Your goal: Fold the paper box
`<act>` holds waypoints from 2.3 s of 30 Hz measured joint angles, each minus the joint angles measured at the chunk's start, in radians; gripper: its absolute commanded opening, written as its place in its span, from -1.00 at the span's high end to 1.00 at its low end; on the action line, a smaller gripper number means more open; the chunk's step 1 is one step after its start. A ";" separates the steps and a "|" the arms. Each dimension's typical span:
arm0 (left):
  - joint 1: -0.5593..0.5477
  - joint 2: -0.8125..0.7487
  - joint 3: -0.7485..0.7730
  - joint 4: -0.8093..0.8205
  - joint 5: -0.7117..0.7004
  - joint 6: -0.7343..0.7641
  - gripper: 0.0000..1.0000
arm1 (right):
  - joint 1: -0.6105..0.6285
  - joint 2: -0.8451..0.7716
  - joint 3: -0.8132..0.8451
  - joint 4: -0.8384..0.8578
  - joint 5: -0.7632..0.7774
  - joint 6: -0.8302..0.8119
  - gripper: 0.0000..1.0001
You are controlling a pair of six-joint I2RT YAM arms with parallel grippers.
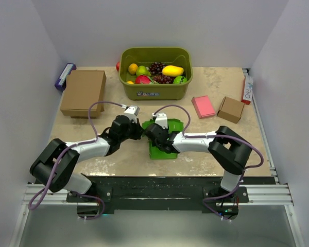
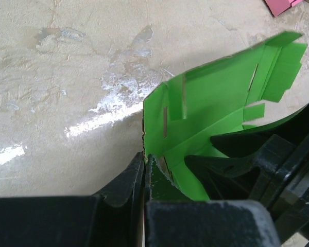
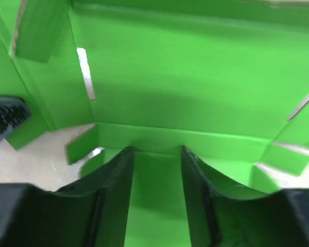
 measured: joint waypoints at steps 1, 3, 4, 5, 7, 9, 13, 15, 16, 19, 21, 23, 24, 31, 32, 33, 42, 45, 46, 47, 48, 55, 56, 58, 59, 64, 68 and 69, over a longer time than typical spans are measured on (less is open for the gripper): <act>0.000 -0.002 -0.001 0.000 -0.002 0.006 1.00 | -0.002 -0.014 -0.001 -0.017 -0.008 0.000 -0.06; 0.000 -0.013 -0.008 0.002 -0.005 0.022 1.00 | -0.013 -0.060 -0.012 -0.034 -0.043 0.001 -0.10; -0.002 -0.021 -0.015 0.004 -0.008 0.029 1.00 | -0.024 -0.100 -0.025 -0.043 -0.074 0.002 -0.14; -0.005 -0.031 -0.022 0.005 -0.013 0.037 1.00 | -0.039 -0.147 -0.037 -0.049 -0.105 0.008 -0.19; -0.013 -0.053 -0.039 0.012 -0.028 0.058 1.00 | -0.069 -0.227 -0.052 -0.051 -0.159 0.024 -0.39; -0.024 -0.079 -0.060 0.019 -0.052 0.077 1.00 | -0.100 -0.307 -0.056 -0.046 -0.214 0.053 -0.55; -0.045 -0.127 -0.113 0.045 -0.110 0.106 1.00 | -0.123 -0.427 -0.068 0.006 -0.304 0.136 -0.76; -0.059 -0.142 -0.135 0.066 -0.142 0.119 1.00 | -0.127 -0.462 -0.087 0.045 -0.342 0.185 -0.77; -0.069 -0.150 -0.148 0.076 -0.160 0.127 1.00 | -0.128 -0.475 -0.101 0.068 -0.357 0.211 -0.76; -0.100 -0.166 -0.177 0.108 -0.203 0.142 1.00 | -0.138 -0.491 -0.157 0.150 -0.395 0.308 -0.76; -0.119 -0.171 -0.190 0.130 -0.229 0.151 1.00 | -0.141 -0.488 -0.194 0.195 -0.409 0.374 -0.75; -0.134 -0.172 -0.198 0.147 -0.254 0.155 1.00 | -0.145 -0.477 -0.218 0.230 -0.416 0.435 -0.75; -0.141 -0.172 -0.201 0.154 -0.266 0.158 1.00 | -0.146 -0.471 -0.224 0.243 -0.417 0.459 -0.74; -0.169 -0.179 -0.229 0.207 -0.327 0.159 1.00 | -0.145 -0.449 -0.272 0.351 -0.409 0.620 -0.71; -0.171 -0.182 -0.239 0.217 -0.332 0.159 1.00 | -0.145 -0.449 -0.283 0.362 -0.399 0.638 -0.71; -0.173 -0.185 -0.249 0.227 -0.337 0.160 1.00 | -0.145 -0.449 -0.293 0.369 -0.385 0.652 -0.70; -0.177 -0.203 -0.301 0.293 -0.358 0.166 1.00 | -0.162 -0.451 -0.388 0.401 -0.284 0.751 -0.65; -0.180 -0.205 -0.314 0.310 -0.359 0.174 1.00 | -0.174 -0.445 -0.388 0.420 -0.271 0.764 -0.65; -0.181 -0.205 -0.319 0.315 -0.358 0.178 1.00 | -0.176 -0.441 -0.388 0.430 -0.265 0.767 -0.64; -0.182 -0.206 -0.323 0.320 -0.359 0.181 1.00 | -0.180 -0.436 -0.388 0.435 -0.256 0.769 -0.62; -0.182 -0.207 -0.327 0.325 -0.359 0.183 1.00 | -0.182 -0.432 -0.388 0.438 -0.254 0.770 -0.61; -0.185 -0.223 -0.346 0.361 -0.360 0.189 1.00 | -0.187 -0.393 -0.388 0.465 -0.237 0.774 -0.43; -0.187 -0.223 -0.347 0.366 -0.360 0.190 1.00 | -0.187 -0.381 -0.388 0.473 -0.237 0.776 -0.41; -0.190 -0.223 -0.351 0.375 -0.360 0.197 1.00 | -0.187 -0.354 -0.388 0.489 -0.239 0.778 -0.37; -0.190 -0.223 -0.353 0.381 -0.361 0.203 1.00 | -0.187 -0.340 -0.388 0.497 -0.242 0.779 -0.30; -0.190 -0.223 -0.364 0.395 -0.363 0.212 1.00 | -0.187 -0.293 -0.388 0.527 -0.257 0.784 -0.04; -0.191 -0.223 -0.369 0.401 -0.362 0.212 1.00 | -0.187 -0.286 -0.388 0.554 -0.259 0.784 0.11; -0.192 -0.223 -0.369 0.404 -0.362 0.212 1.00 | -0.187 -0.282 -0.388 0.564 -0.259 0.785 0.20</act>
